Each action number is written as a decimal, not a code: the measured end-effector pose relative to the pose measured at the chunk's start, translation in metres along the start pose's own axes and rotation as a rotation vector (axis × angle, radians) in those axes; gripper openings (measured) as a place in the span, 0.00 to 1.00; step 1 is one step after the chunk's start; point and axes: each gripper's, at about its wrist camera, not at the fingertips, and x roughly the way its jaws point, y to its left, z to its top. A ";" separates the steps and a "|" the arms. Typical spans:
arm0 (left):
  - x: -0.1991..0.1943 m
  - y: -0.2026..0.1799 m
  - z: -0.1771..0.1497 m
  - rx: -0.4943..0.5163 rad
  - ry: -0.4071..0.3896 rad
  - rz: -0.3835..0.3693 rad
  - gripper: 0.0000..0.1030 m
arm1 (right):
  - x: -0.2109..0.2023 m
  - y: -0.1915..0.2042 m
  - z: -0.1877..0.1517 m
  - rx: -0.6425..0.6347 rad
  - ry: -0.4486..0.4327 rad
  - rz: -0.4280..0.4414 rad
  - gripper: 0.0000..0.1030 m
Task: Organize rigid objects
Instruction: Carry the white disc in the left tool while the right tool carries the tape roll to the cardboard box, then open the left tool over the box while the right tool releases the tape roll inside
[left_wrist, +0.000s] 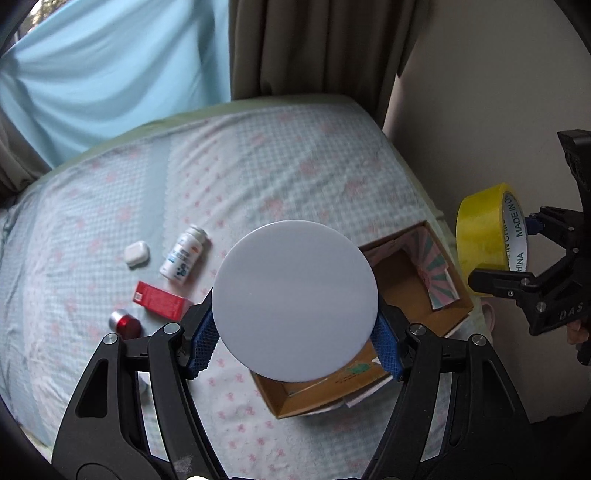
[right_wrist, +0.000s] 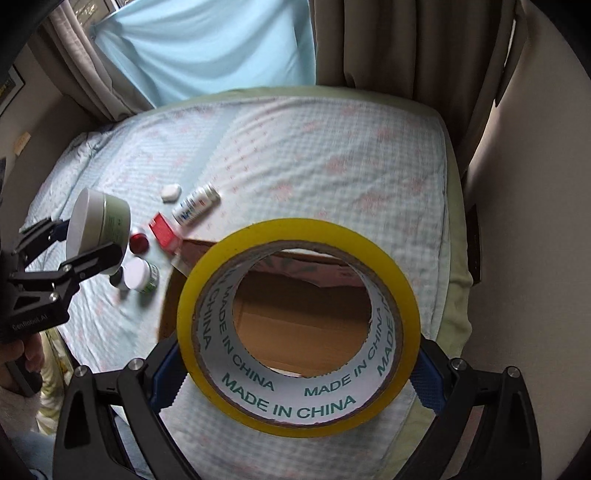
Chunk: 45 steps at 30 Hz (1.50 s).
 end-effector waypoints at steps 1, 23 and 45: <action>0.011 -0.005 -0.001 0.007 0.016 0.004 0.66 | 0.007 -0.003 -0.002 -0.013 0.011 0.003 0.96; 0.203 -0.028 -0.046 0.077 0.356 0.031 0.66 | 0.159 -0.007 -0.047 -0.220 0.264 -0.090 0.96; 0.173 -0.029 -0.033 0.123 0.322 -0.018 1.00 | 0.142 -0.040 -0.042 -0.136 0.253 -0.053 1.00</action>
